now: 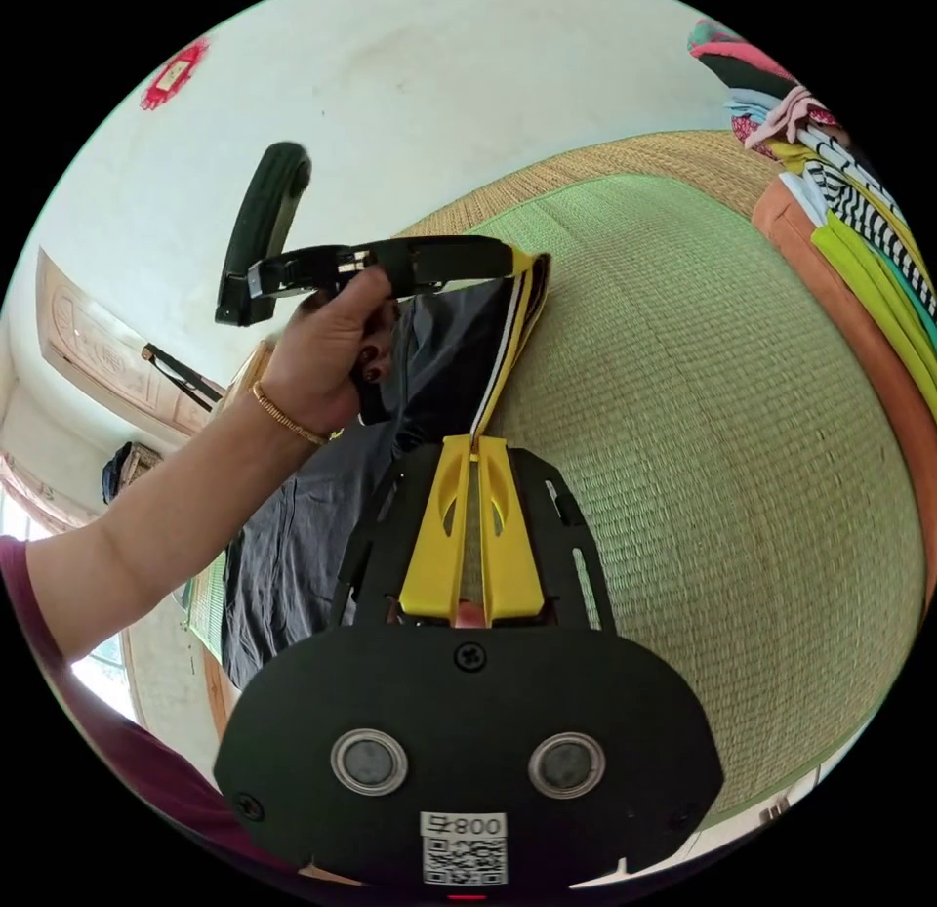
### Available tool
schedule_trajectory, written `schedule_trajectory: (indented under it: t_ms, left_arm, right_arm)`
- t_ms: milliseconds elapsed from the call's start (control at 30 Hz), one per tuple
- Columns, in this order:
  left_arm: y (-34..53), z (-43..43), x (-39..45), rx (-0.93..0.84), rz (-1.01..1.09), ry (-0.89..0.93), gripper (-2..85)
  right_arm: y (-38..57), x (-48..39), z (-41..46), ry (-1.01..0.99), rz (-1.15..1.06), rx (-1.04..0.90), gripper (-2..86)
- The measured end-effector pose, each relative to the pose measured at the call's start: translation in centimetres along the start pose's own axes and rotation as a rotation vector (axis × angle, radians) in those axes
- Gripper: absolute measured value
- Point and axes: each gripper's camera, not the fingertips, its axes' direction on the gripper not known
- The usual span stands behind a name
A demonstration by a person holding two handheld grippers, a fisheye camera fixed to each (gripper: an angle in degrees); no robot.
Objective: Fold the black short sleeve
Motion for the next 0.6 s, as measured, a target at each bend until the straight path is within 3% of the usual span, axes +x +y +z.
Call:
schedule_trajectory:
  t_ms: [300,600]
  left_arm:
    - [13.1,-12.7,-11.0,0.306,-0.304,0.13,1.0]
    - [25.7,-16.1,-20.0,0.233,-0.532,0.039,1.5]
  right_arm:
    - [-0.9,-5.2,-1.5,-0.111,-0.235,0.102,0.4]
    - [-2.5,-8.6,5.0,-0.198,-0.366,-0.142,0.3]
